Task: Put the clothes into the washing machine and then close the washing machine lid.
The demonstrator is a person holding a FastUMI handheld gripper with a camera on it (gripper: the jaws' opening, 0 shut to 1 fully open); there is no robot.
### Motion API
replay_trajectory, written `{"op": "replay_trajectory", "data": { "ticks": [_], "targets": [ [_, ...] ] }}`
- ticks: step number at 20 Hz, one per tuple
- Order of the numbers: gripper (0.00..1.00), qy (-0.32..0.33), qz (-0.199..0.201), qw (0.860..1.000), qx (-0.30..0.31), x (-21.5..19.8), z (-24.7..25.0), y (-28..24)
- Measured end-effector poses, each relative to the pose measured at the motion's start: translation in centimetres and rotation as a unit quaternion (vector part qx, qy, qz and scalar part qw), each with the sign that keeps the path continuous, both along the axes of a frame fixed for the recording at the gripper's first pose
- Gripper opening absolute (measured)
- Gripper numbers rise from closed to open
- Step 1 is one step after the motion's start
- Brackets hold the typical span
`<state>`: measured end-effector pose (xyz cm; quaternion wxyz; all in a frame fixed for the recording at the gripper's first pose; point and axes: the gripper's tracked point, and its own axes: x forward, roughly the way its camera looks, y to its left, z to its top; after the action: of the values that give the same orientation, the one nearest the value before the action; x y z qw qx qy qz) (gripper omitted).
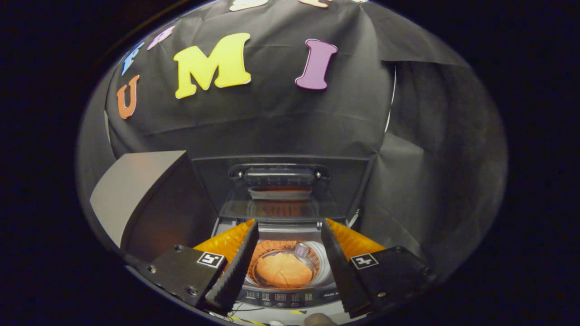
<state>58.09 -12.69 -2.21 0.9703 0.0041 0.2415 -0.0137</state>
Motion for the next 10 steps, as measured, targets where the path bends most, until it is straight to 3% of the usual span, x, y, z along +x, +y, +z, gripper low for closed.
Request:
{"op": "replay_trajectory", "data": {
  "ticks": [10],
  "targets": [
    [0.87,-0.048,0.011,0.999,0.002,4.7,6.2,2.3]
  ]
}}
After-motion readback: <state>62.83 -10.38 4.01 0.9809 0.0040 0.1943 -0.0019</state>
